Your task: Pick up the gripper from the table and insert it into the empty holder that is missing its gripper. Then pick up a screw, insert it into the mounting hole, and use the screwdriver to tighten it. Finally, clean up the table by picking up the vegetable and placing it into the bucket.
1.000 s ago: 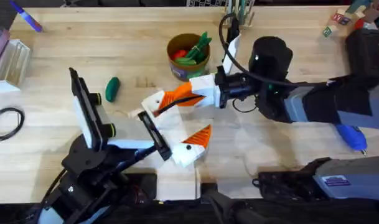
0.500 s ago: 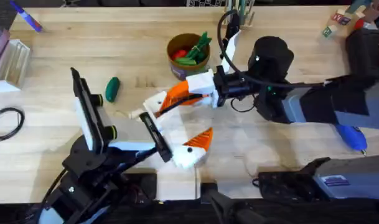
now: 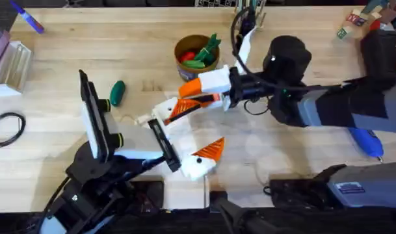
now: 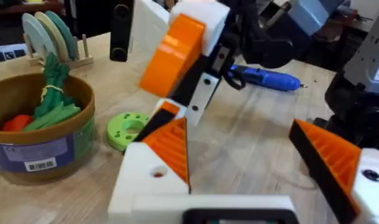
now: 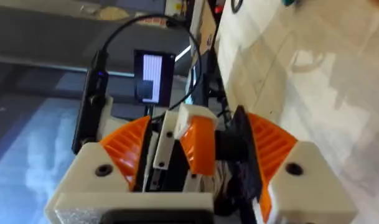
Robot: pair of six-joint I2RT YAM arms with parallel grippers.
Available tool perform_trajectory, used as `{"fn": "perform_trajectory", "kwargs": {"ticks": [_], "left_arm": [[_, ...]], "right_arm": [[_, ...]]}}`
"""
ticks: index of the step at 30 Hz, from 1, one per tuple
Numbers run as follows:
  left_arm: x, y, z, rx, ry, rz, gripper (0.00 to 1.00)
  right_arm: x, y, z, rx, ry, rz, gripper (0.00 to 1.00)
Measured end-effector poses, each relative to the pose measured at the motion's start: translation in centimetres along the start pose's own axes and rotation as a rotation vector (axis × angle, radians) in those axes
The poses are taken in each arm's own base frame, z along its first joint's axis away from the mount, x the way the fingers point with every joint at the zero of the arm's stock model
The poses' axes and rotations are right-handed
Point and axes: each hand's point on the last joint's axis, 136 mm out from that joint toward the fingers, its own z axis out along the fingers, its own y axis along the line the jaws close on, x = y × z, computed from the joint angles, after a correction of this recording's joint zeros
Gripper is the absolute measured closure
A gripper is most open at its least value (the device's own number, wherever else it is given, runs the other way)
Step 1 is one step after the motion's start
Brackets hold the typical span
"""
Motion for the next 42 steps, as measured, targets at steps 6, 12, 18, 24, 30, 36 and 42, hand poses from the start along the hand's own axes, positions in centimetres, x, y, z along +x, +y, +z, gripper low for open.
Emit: {"fn": "perform_trajectory", "kwargs": {"ticks": [6,12,18,24,30,36,42], "left_arm": [[0.0,0.0,0.0,0.000,0.000,0.000,0.015],[0.0,0.0,0.0,0.001,0.000,0.000,0.014],[0.0,0.0,0.0,0.001,0.000,0.000,0.015],[0.0,0.0,0.0,0.001,0.000,0.000,0.014],[0.0,0.0,0.0,0.001,0.000,0.000,0.015],[0.0,0.0,0.0,0.001,0.000,0.000,0.015],[0.0,0.0,0.0,0.001,0.000,0.000,0.015]], "right_arm": [[-4.9,-1.6,-4.2,0.071,-0.215,-0.085,0.175],[-8.1,-2.9,-8.1,0.183,-0.348,-0.112,0.173],[-8.5,-3.1,-9.8,0.379,-0.369,-0.156,0.172],[-6.5,-4.4,-11.4,0.692,-0.311,-0.246,0.171],[-3.4,-7.6,-11.4,0.988,-0.116,-0.410,0.173],[-2.4,-10.4,-10.5,1.175,0.023,-0.549,0.272],[-2.5,-12.3,-10.7,1.277,0.081,-0.572,0.404]]}}
